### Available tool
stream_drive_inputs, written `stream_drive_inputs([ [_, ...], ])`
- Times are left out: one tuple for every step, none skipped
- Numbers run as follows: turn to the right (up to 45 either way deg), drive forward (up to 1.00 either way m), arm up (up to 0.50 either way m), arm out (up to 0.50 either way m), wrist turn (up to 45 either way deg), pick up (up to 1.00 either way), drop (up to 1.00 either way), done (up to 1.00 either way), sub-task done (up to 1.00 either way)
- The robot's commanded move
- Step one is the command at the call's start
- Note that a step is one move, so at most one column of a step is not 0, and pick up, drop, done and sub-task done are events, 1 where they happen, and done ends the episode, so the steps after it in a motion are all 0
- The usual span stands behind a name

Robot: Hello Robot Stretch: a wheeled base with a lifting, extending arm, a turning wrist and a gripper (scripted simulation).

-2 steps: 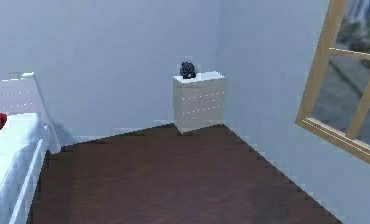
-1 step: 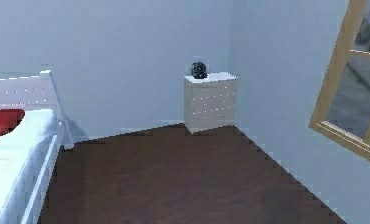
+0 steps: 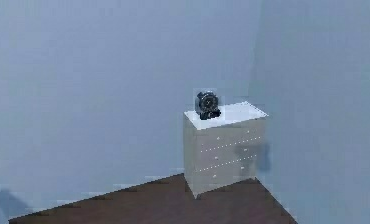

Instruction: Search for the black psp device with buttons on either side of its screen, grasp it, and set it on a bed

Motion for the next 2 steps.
stream_drive_inputs([
  [0.0, 0.60, 0.00, 0.00, 0.0, 0.00, 0.00, 0.00, 0.00],
  [-45.0, 0.00, 0.00, 0.00, 0.0, 0.00, 0.00, 0.00, 0.00],
])
